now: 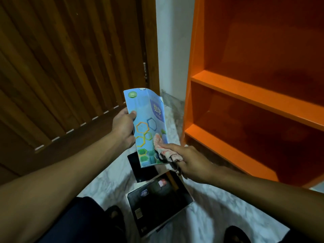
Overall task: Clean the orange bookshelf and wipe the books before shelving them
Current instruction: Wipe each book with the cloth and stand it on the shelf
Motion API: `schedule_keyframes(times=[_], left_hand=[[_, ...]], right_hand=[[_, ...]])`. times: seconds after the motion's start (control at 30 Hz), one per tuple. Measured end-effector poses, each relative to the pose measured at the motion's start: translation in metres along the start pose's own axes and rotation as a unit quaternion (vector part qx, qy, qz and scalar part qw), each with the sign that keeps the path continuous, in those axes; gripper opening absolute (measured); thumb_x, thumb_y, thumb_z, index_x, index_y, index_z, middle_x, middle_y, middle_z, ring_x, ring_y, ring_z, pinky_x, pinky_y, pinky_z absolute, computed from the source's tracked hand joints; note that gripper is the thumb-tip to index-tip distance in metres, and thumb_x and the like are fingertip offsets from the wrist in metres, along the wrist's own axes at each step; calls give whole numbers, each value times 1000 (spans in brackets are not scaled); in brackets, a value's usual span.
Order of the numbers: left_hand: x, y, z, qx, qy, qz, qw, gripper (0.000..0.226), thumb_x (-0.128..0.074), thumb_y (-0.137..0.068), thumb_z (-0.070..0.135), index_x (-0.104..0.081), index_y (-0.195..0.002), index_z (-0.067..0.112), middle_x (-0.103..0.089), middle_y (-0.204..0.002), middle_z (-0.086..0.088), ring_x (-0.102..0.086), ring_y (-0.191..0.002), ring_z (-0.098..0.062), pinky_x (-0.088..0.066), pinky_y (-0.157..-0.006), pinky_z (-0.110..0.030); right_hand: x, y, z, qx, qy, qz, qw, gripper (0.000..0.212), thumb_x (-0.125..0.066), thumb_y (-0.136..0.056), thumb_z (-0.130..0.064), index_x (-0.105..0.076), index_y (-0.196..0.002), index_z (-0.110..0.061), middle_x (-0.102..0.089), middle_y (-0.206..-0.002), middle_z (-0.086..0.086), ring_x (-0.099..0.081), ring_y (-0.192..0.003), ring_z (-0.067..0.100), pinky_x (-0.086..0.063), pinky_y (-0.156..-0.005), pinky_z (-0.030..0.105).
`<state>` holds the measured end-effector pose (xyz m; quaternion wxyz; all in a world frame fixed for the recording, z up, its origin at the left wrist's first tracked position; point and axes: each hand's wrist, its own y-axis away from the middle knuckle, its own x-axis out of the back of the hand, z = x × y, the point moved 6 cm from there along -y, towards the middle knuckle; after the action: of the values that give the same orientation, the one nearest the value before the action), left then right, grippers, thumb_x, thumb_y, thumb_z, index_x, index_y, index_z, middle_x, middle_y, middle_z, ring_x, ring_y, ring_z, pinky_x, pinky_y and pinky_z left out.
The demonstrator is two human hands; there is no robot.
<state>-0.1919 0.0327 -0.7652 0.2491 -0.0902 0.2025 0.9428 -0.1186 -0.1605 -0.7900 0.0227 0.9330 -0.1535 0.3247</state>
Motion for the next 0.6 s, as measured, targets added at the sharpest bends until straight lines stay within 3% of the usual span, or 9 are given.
schedule_keyframes(times=[0.07, 0.17, 0.23, 0.33, 0.47, 0.53, 0.6], left_hand=[[5, -3, 1, -7, -15, 14, 1000, 23, -43, -106, 17, -65, -113, 23, -71, -121, -10, -71, -100, -37, -55, -89, -62], [8, -5, 3, -22, -53, 24, 998, 27, -43, -106, 16, -63, -123, 21, -71, -121, -10, -72, -98, -37, -57, -85, -61], [5, -3, 5, -43, -86, 13, 995, 29, -42, -106, 14, -62, -126, 20, -71, -119, -10, -72, -96, -35, -59, -82, -57], [-7, 8, 4, -77, -136, -25, 987, 24, -42, -107, 14, -62, -119, 20, -72, -116, -11, -73, -94, -32, -60, -82, -49], [-32, 29, -4, -104, -164, -101, 976, 23, -43, -107, 14, -64, -114, 21, -74, -111, -11, -73, -96, -33, -58, -88, -51], [-46, 36, -9, -115, -160, -139, 971, 26, -42, -107, 11, -64, -117, 19, -76, -106, -6, -75, -91, -24, -62, -82, -41], [-58, 42, -16, -107, -145, -164, 970, 28, -41, -106, 8, -65, -120, 15, -78, -95, 1, -75, -80, -16, -61, -65, -30]], right_hand=[[0, 2, 3, -36, -73, -30, 996, 50, -47, -95, 11, -54, -137, -14, -64, -74, -36, -51, -60, -29, -38, -58, -4], [8, 5, -5, -74, -173, -44, 981, 16, -54, -99, 0, -68, -106, -5, -70, -83, -19, -61, -71, -16, -44, -69, 5], [19, 3, -1, -118, -201, -16, 972, 22, -53, -101, -6, -65, -84, -14, -66, -68, -14, -60, -62, -9, -45, -65, 11], [56, -8, 5, -140, -243, 158, 947, 21, -53, -101, -15, -67, -85, -14, -67, -78, -2, -62, -77, 13, -48, -74, 28], [108, -21, -8, -115, -238, 359, 895, 30, -44, -105, -32, -65, -88, -19, -71, -82, -5, -68, -76, 8, -55, -69, 26], [115, -27, -17, -96, -221, 390, 889, 39, -38, -104, -42, -65, -89, -18, -70, -77, -6, -67, -70, 5, -53, -64, 27], [103, -34, -25, -67, -177, 370, 910, 47, -34, -103, -49, -65, -96, -16, -67, -72, -8, -64, -64, -1, -49, -60, 21]])
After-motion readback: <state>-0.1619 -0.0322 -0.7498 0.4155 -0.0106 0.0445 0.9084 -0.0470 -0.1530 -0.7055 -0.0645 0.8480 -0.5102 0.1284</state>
